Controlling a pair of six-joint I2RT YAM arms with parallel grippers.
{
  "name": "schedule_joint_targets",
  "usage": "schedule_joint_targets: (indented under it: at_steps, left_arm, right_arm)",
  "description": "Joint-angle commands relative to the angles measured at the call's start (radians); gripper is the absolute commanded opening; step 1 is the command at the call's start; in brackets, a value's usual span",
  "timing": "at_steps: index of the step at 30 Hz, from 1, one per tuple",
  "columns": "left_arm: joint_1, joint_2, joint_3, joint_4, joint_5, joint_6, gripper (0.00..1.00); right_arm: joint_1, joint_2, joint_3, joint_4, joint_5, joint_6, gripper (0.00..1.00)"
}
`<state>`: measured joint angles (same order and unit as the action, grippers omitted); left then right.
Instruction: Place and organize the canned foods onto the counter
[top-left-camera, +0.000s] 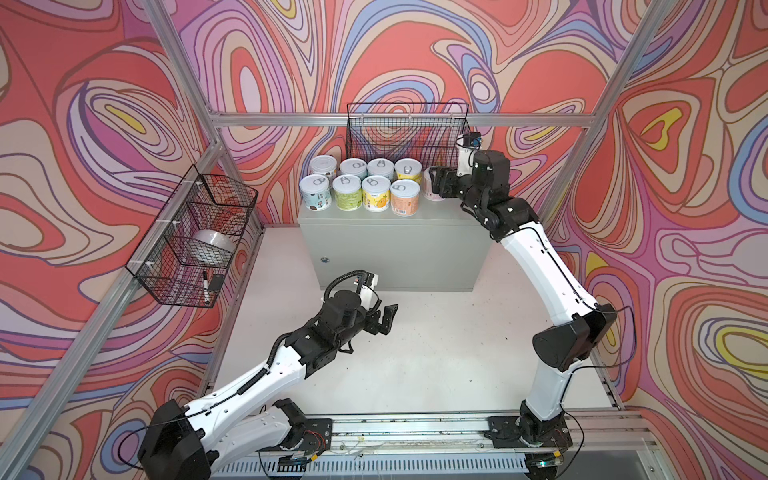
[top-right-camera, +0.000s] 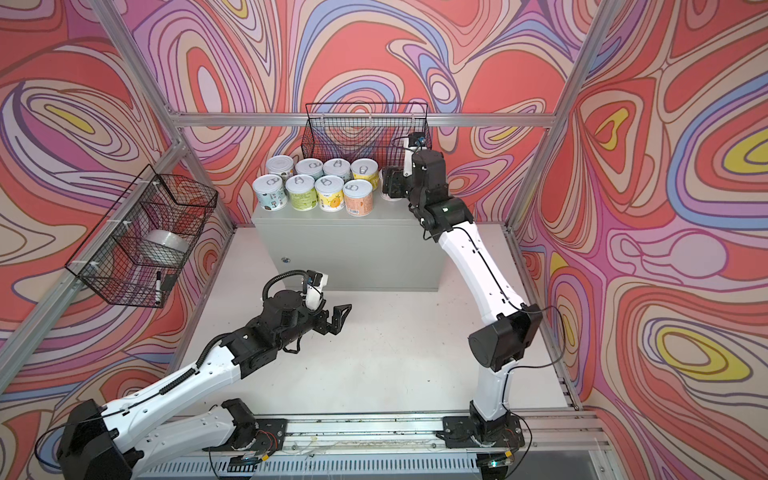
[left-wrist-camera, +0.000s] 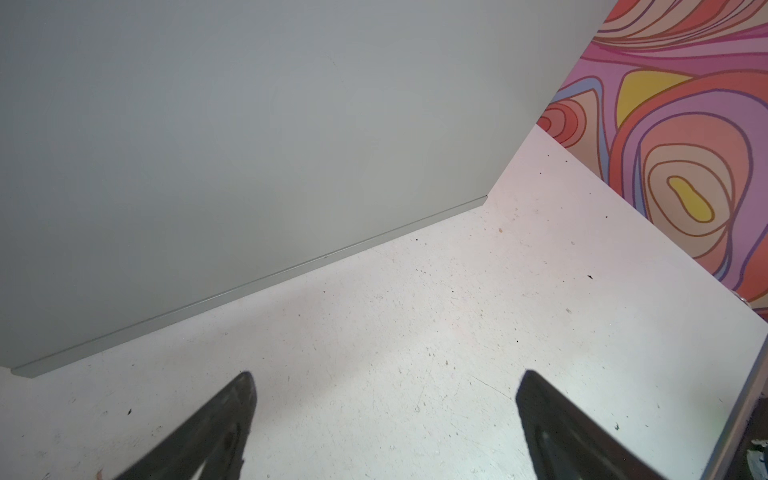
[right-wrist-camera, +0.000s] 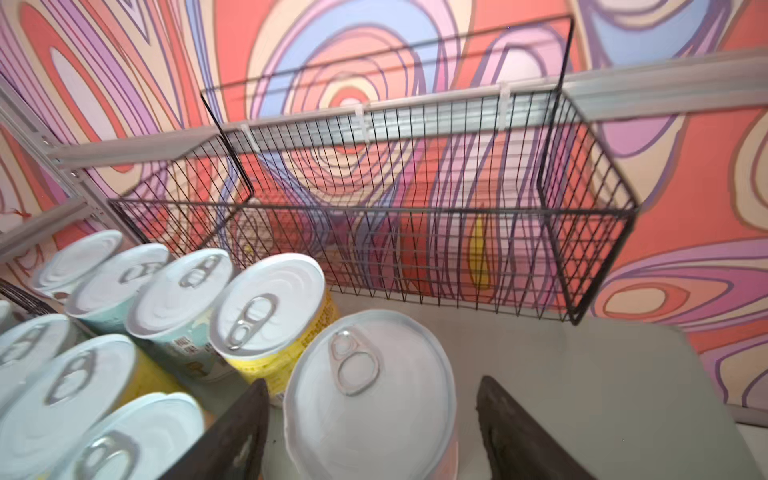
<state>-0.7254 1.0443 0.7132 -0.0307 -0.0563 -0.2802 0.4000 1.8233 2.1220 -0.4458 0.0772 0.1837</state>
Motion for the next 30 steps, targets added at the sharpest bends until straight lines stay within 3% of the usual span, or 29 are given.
schedule_joint_targets:
  at_steps: [1, 5, 8, 9, 13, 20, 30]
  left_arm:
    - [0.010, 0.026, 0.058, -0.025, -0.010, 0.018, 1.00]
    - [0.028, 0.065, 0.120, -0.053, 0.000, 0.024, 1.00]
    - [0.058, 0.091, 0.189, -0.092, 0.020, 0.029, 1.00]
    - [0.071, 0.099, 0.216, -0.108, 0.030, 0.028, 1.00]
    - [0.120, 0.138, 0.341, -0.214, 0.058, 0.022, 1.00]
    - [0.205, 0.136, 0.493, -0.379, 0.092, 0.038, 0.99]
    - [0.316, 0.025, 0.457, -0.412, 0.110, 0.002, 1.00]
  right_arm:
    - [0.003, -0.120, -0.041, 0.102, -0.008, -0.014, 0.80]
    - [0.002, -0.153, -0.013, 0.023, -0.025, -0.012, 0.73]
    - [0.003, -0.165, -0.006, -0.061, -0.011, 0.010, 0.48]
    - [0.003, -0.172, -0.019, -0.074, -0.011, 0.019, 0.44]
    - [0.003, -0.160, -0.016, -0.181, -0.014, 0.028, 0.46]
    - [0.003, -0.202, -0.169, -0.183, -0.039, 0.044, 0.50]
    - [0.003, -0.148, -0.232, -0.129, -0.108, 0.063, 0.50]
